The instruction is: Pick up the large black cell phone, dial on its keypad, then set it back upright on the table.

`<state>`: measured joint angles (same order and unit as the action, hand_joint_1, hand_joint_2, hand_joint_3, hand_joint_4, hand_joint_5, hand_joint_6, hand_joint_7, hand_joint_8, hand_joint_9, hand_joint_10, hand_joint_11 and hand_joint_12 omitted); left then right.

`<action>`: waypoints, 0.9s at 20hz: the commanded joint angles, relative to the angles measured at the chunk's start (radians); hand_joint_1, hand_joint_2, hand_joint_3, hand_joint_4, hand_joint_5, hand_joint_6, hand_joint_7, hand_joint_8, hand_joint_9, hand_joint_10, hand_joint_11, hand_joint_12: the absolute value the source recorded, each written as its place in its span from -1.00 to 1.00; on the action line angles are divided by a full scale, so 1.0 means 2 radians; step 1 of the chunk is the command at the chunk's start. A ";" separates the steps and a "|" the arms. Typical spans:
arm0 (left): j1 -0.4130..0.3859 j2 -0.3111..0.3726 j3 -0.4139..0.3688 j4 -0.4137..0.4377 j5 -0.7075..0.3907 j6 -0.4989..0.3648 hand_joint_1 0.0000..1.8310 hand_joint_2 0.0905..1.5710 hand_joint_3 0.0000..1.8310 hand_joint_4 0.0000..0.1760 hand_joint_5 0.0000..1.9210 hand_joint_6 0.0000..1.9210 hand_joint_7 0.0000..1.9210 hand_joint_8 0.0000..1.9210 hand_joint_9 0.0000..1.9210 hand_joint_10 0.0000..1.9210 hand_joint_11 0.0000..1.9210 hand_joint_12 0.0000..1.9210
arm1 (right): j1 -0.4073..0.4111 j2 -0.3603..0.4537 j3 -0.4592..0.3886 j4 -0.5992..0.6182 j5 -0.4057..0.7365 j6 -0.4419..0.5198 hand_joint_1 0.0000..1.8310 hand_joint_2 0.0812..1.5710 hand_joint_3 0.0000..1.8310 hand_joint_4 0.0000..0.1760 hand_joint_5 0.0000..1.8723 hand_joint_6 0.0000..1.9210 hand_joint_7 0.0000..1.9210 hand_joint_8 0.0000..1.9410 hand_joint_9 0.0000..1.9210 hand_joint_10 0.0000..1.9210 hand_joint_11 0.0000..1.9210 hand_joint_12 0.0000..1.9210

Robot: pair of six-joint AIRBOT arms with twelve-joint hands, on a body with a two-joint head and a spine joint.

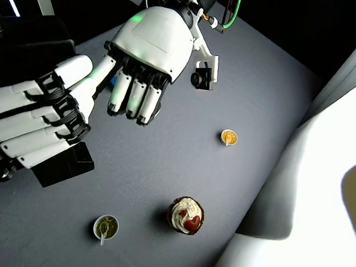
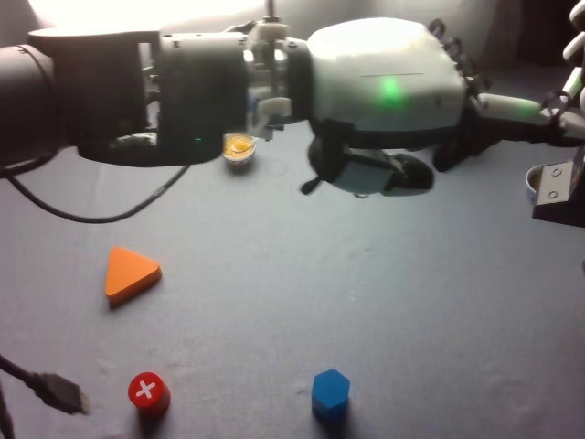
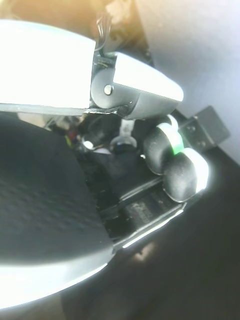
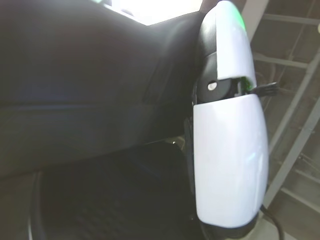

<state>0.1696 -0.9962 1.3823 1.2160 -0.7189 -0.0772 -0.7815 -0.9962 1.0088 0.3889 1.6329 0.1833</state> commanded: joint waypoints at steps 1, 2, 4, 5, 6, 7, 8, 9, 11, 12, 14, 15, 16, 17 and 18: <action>-0.008 0.010 0.006 -0.029 -0.047 -0.007 0.44 0.53 -0.89 -0.16 -0.90 -1.00 -0.30 0.63 -0.11 1.00 -0.13 1.00 | 0.003 0.006 0.000 0.010 0.065 0.007 0.49 0.45 -1.00 -1.00 -0.04 -0.08 -0.17 0.31 -0.11 0.46 0.00 0.35; -0.009 0.016 0.014 -0.018 -0.060 -0.025 0.44 0.53 -0.89 -0.07 -0.91 -1.00 -0.30 0.63 -0.12 1.00 -0.14 1.00 | 0.003 0.006 0.001 0.026 0.065 0.007 0.49 0.46 -1.00 -1.00 -0.04 -0.08 -0.18 0.33 -0.10 0.46 0.02 0.36; -0.013 0.028 0.033 0.006 -0.099 -0.064 0.44 0.52 -0.90 -0.05 -0.90 -1.00 -0.28 0.61 -0.08 1.00 -0.15 1.00 | 0.003 0.006 0.002 0.046 0.065 0.007 0.49 0.47 -1.00 -1.00 -0.07 -0.06 -0.20 0.36 -0.11 0.48 0.04 0.35; -0.013 0.032 0.039 0.011 -0.111 -0.079 0.44 0.52 -0.90 -0.05 -0.90 -1.00 -0.28 0.61 -0.08 1.00 -0.15 1.00 | 0.003 0.006 0.002 0.049 0.065 0.007 0.49 0.46 -1.00 -1.00 -0.06 -0.07 -0.20 0.36 -0.10 0.46 0.05 0.32; -0.013 0.040 0.046 0.011 -0.127 -0.096 0.44 0.52 -0.90 -0.02 -0.91 -1.00 -0.28 0.61 -0.08 1.00 -0.15 1.00 | 0.003 0.005 0.003 0.052 0.065 0.007 0.49 0.45 -1.00 -1.00 -0.05 -0.09 -0.17 0.34 -0.09 0.44 0.03 0.30; -0.013 0.048 0.051 0.009 -0.140 -0.114 0.44 0.52 -0.90 -0.04 -0.92 -1.00 -0.28 0.61 -0.08 1.00 -0.12 1.00 | 0.003 0.004 0.003 0.056 0.065 0.007 0.49 0.45 -1.00 -1.00 -0.06 -0.06 -0.17 0.32 -0.06 0.41 0.03 0.26; -0.012 0.055 0.056 0.006 -0.152 -0.134 0.45 0.51 -0.89 -0.10 -0.90 -0.99 -0.27 0.60 -0.06 1.00 -0.11 1.00 | 0.003 0.002 0.003 0.060 0.065 0.007 0.50 0.44 -1.00 -1.00 -0.03 -0.11 -0.14 0.29 -0.07 0.41 0.02 0.26; -0.010 0.060 0.061 -0.002 -0.165 -0.153 0.45 0.51 -0.89 -0.24 -0.89 -0.99 -0.27 0.59 -0.08 1.00 -0.12 1.00 | 0.003 -0.001 0.005 0.062 0.065 0.007 0.50 0.44 -1.00 -1.00 -0.03 -0.11 -0.15 0.29 -0.07 0.41 0.01 0.25; -0.001 0.067 0.076 -0.018 -0.212 -0.208 0.44 0.51 -0.88 -0.53 -0.88 -1.00 -0.28 0.61 -0.06 1.00 -0.11 1.00 | 0.003 -0.010 0.012 0.062 0.066 0.009 0.49 0.46 -1.00 -1.00 -0.06 -0.08 -0.19 0.36 -0.11 0.47 -0.01 0.29; 0.008 0.068 0.082 -0.017 -0.235 -0.240 0.44 0.50 -0.90 -0.74 -0.85 -0.99 -0.25 0.56 -0.13 1.00 -0.14 1.00 | 0.003 -0.014 0.017 0.063 0.066 0.009 0.49 0.44 -1.00 -1.00 -0.03 -0.11 -0.15 0.28 -0.08 0.44 -0.04 0.31; 0.018 0.070 0.085 -0.008 -0.254 -0.287 0.44 0.47 -0.93 -0.92 -0.81 -0.99 -0.19 0.46 -0.20 1.00 -0.17 1.00 | 0.004 -0.014 0.025 0.063 0.066 0.009 0.49 0.44 -1.00 -1.00 -0.03 -0.11 -0.14 0.27 -0.10 0.47 -0.06 0.40; 0.025 0.072 0.084 -0.014 -0.263 -0.301 0.44 0.45 -0.96 -0.98 -0.77 -0.99 -0.15 0.38 -0.22 0.93 -0.24 1.00 | 0.004 -0.014 0.030 0.063 0.066 0.009 0.50 0.43 -1.00 -1.00 -0.01 -0.14 -0.11 0.24 -0.09 0.45 -0.07 0.40; 0.035 0.073 0.083 -0.037 -0.273 -0.303 0.00 0.46 -0.98 -1.00 -0.72 -0.99 -0.25 0.53 -0.26 0.87 -0.30 1.00 | 0.004 -0.014 0.034 0.063 0.066 0.009 0.50 0.43 -1.00 -1.00 -0.01 -0.14 -0.12 0.23 -0.07 0.42 -0.05 0.35; 0.046 0.073 0.082 -0.058 -0.280 -0.305 -0.27 0.49 -0.99 -1.00 -0.69 -0.99 -0.39 0.54 -0.36 0.78 -0.42 1.00 | 0.005 -0.016 0.037 0.063 0.066 0.008 0.50 0.43 -1.00 -1.00 -0.02 -0.13 -0.12 0.25 -0.06 0.41 -0.03 0.32; 0.069 0.072 0.081 -0.095 -0.291 -0.308 -0.36 0.49 -1.00 -1.00 -0.66 -0.99 -0.43 0.40 -0.39 0.66 -0.49 0.96 | 0.005 -0.021 0.041 0.063 0.066 0.007 0.50 0.43 -1.00 -1.00 -0.02 -0.13 -0.13 0.25 -0.06 0.41 -0.02 0.31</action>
<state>0.3359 -0.8574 1.5459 1.1160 -1.2266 -0.6849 -0.7815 -1.0462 1.0882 0.5369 1.6299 0.1802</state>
